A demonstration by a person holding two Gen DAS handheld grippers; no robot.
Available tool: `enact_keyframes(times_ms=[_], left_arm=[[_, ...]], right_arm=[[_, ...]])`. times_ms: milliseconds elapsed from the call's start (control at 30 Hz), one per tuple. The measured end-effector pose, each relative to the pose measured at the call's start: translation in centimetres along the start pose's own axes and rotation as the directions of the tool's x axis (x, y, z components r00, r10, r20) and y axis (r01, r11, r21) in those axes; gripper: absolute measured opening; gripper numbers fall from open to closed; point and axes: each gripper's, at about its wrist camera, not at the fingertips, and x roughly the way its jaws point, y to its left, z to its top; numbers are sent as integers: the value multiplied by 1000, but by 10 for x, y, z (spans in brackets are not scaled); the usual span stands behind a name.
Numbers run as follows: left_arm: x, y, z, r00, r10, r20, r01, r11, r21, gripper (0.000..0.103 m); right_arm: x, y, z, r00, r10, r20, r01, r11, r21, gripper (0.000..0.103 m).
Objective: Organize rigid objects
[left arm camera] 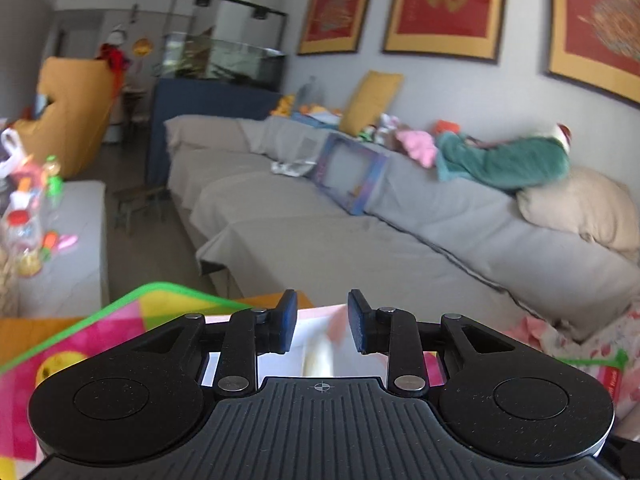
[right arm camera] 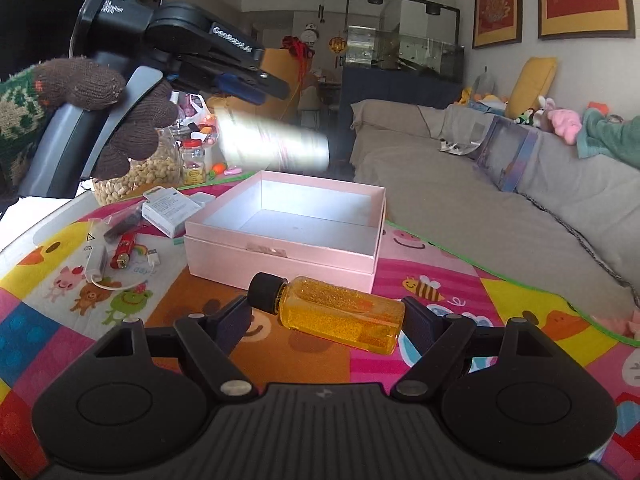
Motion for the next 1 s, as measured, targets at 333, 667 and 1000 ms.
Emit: enact_keyframes(times_ms=[333, 667, 1000], left_arm=[[-93, 48, -104, 970, 231, -70, -230, 973, 18, 31], [-142, 120, -148, 880, 423, -215, -458, 876, -152, 31], [-101, 160, -91, 898, 424, -118, -440, 859, -264, 31]], right_arm=[[43, -3, 65, 996, 31, 87, -36, 998, 52, 81], [94, 30, 90, 997, 71, 15, -71, 997, -8, 81], [79, 82, 60, 976, 211, -59, -215, 972, -91, 81]])
